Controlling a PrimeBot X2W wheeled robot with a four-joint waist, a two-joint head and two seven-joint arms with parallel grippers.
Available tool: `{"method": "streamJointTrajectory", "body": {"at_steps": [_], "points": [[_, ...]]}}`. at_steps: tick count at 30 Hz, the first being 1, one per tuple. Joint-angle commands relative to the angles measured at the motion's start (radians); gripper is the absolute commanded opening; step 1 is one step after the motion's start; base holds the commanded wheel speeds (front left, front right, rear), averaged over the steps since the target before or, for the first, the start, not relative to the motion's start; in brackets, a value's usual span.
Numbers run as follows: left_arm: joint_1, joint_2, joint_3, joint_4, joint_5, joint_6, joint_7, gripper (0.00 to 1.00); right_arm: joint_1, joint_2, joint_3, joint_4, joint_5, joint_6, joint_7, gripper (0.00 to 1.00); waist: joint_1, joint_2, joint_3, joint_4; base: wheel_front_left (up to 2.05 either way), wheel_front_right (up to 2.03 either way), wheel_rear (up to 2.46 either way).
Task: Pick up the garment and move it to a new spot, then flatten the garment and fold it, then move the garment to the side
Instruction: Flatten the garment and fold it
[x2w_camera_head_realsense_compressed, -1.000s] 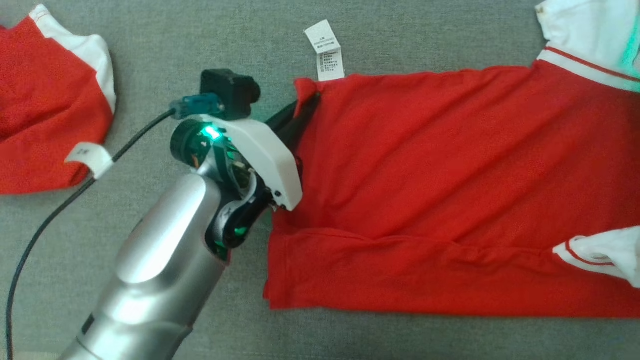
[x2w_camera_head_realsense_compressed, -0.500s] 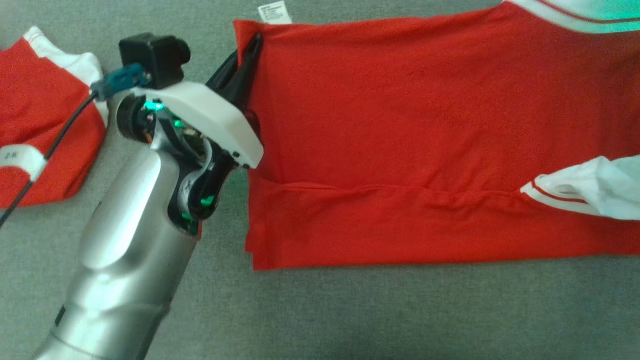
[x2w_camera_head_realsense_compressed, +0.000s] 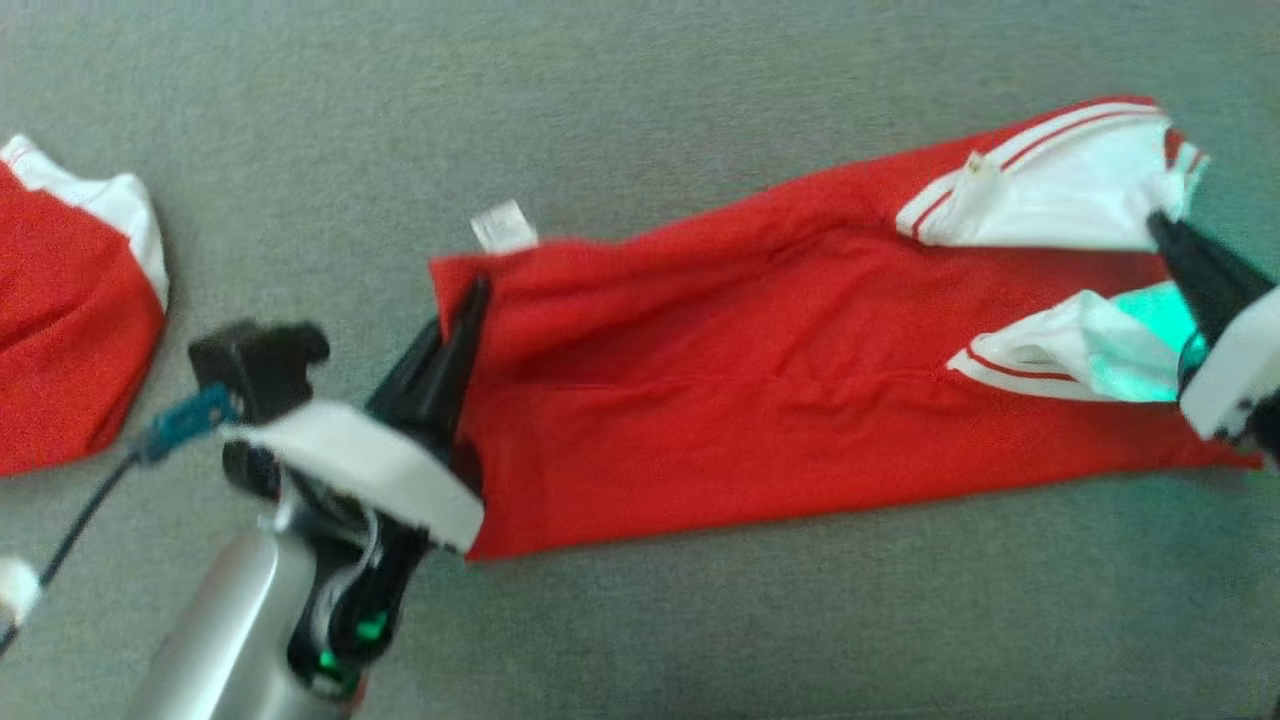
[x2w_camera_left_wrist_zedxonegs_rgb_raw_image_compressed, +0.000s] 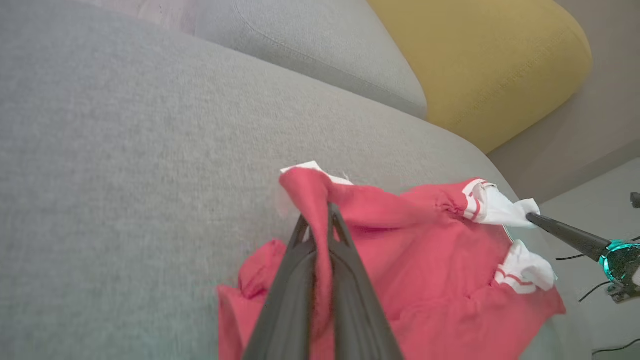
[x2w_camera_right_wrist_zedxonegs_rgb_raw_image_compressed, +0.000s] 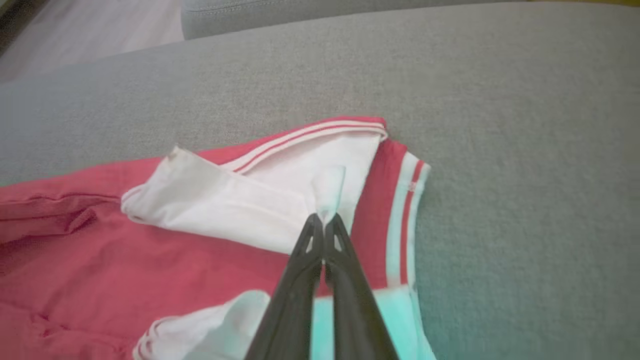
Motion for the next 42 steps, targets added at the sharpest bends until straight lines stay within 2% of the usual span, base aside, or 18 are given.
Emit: {"method": "streamJointTrajectory", "body": {"at_steps": [1, 4, 5, 6, 8, 9, 10, 11, 12, 13, 15, 18, 22, 23, 28, 31, 35, 42], "points": [[0.021, 0.032, 0.049, -0.062, -0.007, 0.011, -0.011, 0.00, 0.022, -0.008, -0.005, -0.056, 0.000, 0.008, 0.002, 0.00, 0.0002, 0.0000, -0.020, -0.021, 0.00, 0.00, 0.00], [0.075, 0.052, 0.047, -0.082, 0.002, 0.021, -0.015, 0.00, 0.062, 0.012, -0.007, -0.055, -0.010, 0.008, 0.009, 0.00, 0.0002, 0.0000, -0.034, -0.033, 0.00, 0.00, 0.00], [0.091, 0.059, 0.044, -0.080, 0.005, 0.024, -0.012, 0.01, 0.070, 0.018, -0.005, -0.050, -0.014, 0.008, 0.014, 0.09, 0.0002, 0.0000, -0.038, -0.037, 0.00, 0.00, 0.00], [0.107, 0.065, 0.039, -0.082, 0.006, 0.023, -0.009, 0.05, 0.078, 0.024, 0.004, -0.045, -0.010, 0.008, 0.024, 0.27, 0.0002, 0.0000, -0.044, -0.041, 0.00, 0.00, 0.00], [0.136, 0.075, 0.037, -0.088, 0.004, 0.024, -0.009, 0.04, 0.093, 0.026, 0.005, -0.042, -0.008, 0.008, 0.029, 0.00, 0.0002, 0.0000, -0.051, -0.043, 0.00, 0.00, 0.00], [0.148, 0.079, 0.041, -0.090, 0.004, 0.026, -0.013, 0.07, 0.100, 0.031, -0.007, -0.036, -0.011, 0.008, 0.028, 0.08, 0.0002, 0.0000, -0.056, -0.043, 0.00, 0.00, 0.00], [0.160, 0.084, 0.044, -0.090, 0.006, 0.030, -0.016, 0.22, 0.110, 0.031, -0.012, -0.031, -0.016, 0.008, 0.032, 0.16, 0.0002, 0.0000, -0.060, -0.043, 0.00, 0.00, 0.00], [0.170, 0.090, 0.045, -0.088, 0.013, 0.034, -0.019, 0.40, 0.120, 0.026, -0.012, -0.031, -0.024, 0.008, 0.036, 0.29, 0.0002, 0.0000, -0.064, -0.044, 0.00, 0.00, 0.00], [0.179, 0.095, 0.044, -0.087, 0.021, 0.037, -0.022, 1.00, 0.129, 0.023, -0.013, -0.032, -0.030, 0.008, 0.038, 0.95, 0.0002, 0.0000, -0.067, -0.045, 0.00, 0.00, 0.00], [0.190, 0.098, 0.041, -0.083, 0.022, 0.042, -0.020, 1.00, 0.138, 0.025, -0.019, -0.030, -0.034, 0.008, 0.041, 1.00, 0.0002, 0.0000, -0.072, -0.047, 0.00, 0.00, 0.00], [0.209, 0.115, 0.034, -0.081, 0.042, 0.048, -0.018, 1.00, 0.157, 0.024, -0.017, -0.041, -0.033, 0.008, 0.054, 1.00, 0.0002, 0.0000, -0.080, -0.049, 0.00, 0.00, 0.00], [0.224, 0.138, 0.056, -0.081, 0.107, 0.079, -0.074, 1.00, 0.172, 0.039, -0.051, -0.066, -0.015, 0.008, 0.074, 1.00, 0.0002, 0.0000, -0.089, -0.052, 0.00, 0.00, 0.00], [0.230, 0.106, 0.108, -0.115, 0.211, 0.142, -0.266, 1.00, 0.146, 0.102, -0.165, -0.065, -0.058, 0.008, 0.085, 1.00, 0.0002, 0.0000, -0.086, -0.057, 0.00, 0.00, 0.00], [0.230, 0.106, 0.108, -0.115, 0.211, 0.142, -0.266, 1.00, 0.146, 0.102, -0.165, -0.065, -0.058, 0.008, 0.085, 1.00, 0.0002, 0.0000, -0.086, -0.057, 0.00, 0.00, 0.00], [0.240, 0.034, 0.072, -0.087, 0.329, 0.172, -0.482, 1.00, 0.075, 0.218, -0.218, 0.008, -0.126, 0.008, 0.115, 1.00, 0.0002, 0.0000, -0.071, -0.042, 0.00, 0.00, 0.00], [0.237, -0.014, 0.045, -0.058, 0.389, 0.184, -0.537, 1.00, 0.021, 0.266, -0.239, 0.056, -0.165, 0.008, 0.114, 1.00, 0.0002, 0.0000, -0.062, -0.027, 0.00, 0.00, 0.00], [0.238, -0.072, 0.034, -0.038, 0.457, 0.177, -0.554, 1.00, -0.028, 0.277, -0.257, 0.113, -0.239, 0.008, 0.107, 1.00, 0.0002, 0.0000, -0.052, -0.003, 0.00, 0.00, 0.00], [0.259, -0.155, 0.091, -0.047, 0.531, 0.118, -0.555, 1.00, -0.025, 0.234, -0.204, 0.204, -0.291, 0.008, 0.156, 1.00, 0.0002, 0.0000, -0.054, 0.030, 0.00, 0.00, 0.00]]}}
